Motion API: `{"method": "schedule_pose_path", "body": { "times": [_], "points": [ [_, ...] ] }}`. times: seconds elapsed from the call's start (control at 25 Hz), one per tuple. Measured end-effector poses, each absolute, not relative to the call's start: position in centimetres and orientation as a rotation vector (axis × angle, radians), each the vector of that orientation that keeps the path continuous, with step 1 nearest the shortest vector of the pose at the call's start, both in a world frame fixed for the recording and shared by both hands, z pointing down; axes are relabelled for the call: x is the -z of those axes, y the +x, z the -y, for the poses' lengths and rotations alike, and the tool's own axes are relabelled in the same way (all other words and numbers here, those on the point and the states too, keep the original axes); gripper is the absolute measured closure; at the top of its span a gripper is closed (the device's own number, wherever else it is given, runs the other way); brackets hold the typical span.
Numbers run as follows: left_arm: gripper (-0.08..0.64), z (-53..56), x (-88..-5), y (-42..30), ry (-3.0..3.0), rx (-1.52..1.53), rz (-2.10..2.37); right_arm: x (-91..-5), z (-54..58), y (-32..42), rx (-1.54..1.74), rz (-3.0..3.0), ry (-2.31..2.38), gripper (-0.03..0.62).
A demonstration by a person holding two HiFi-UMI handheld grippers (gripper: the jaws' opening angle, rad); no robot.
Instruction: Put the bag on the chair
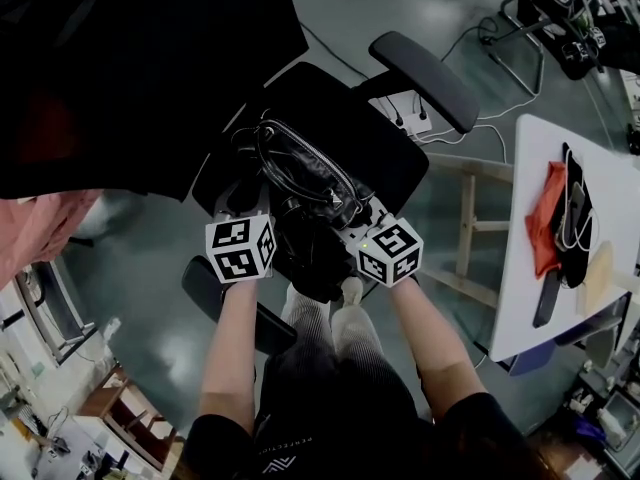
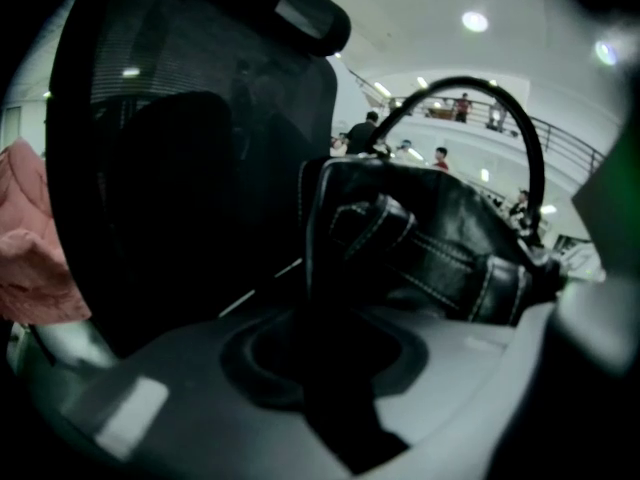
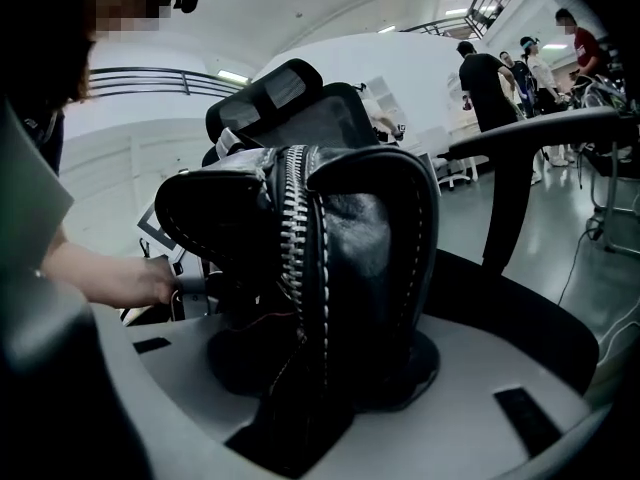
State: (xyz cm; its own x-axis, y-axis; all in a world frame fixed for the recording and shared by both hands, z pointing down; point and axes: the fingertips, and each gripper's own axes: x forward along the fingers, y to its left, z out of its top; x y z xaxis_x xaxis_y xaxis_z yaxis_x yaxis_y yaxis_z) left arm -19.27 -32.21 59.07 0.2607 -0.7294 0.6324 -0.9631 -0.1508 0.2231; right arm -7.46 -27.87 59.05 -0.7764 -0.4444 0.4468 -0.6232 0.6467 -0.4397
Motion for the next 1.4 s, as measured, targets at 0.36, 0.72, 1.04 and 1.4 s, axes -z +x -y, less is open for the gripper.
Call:
{"method": "schedule_pose_path", "body": {
  "times": [0.36,0.72,1.04,1.4],
  "points": [
    [0.442,32.4,-59.2,-18.7,1.967,-0.561,1.532,-59.8,28.0,-6.1,-0.838,2.509,0.936,0.402],
    [0.425,32.5,-59.6,-17.5,1.978,-0.583,1.506,-60.8,27.7,-4.6,-0.879,2.458,0.959,0.33],
    [0.417,32.7,-60.0,-16.6,2.0,-0.614,1.5,-61.9,28.1,-2.9,-0.949,2.4,1.031,0.275],
    [0.403,32.9,-59.9,-16.1,2.02,-0.643,1.505,-62.3,27.7,-1.4,-0.983,2.36,1.082,0.255]
  ]
}}
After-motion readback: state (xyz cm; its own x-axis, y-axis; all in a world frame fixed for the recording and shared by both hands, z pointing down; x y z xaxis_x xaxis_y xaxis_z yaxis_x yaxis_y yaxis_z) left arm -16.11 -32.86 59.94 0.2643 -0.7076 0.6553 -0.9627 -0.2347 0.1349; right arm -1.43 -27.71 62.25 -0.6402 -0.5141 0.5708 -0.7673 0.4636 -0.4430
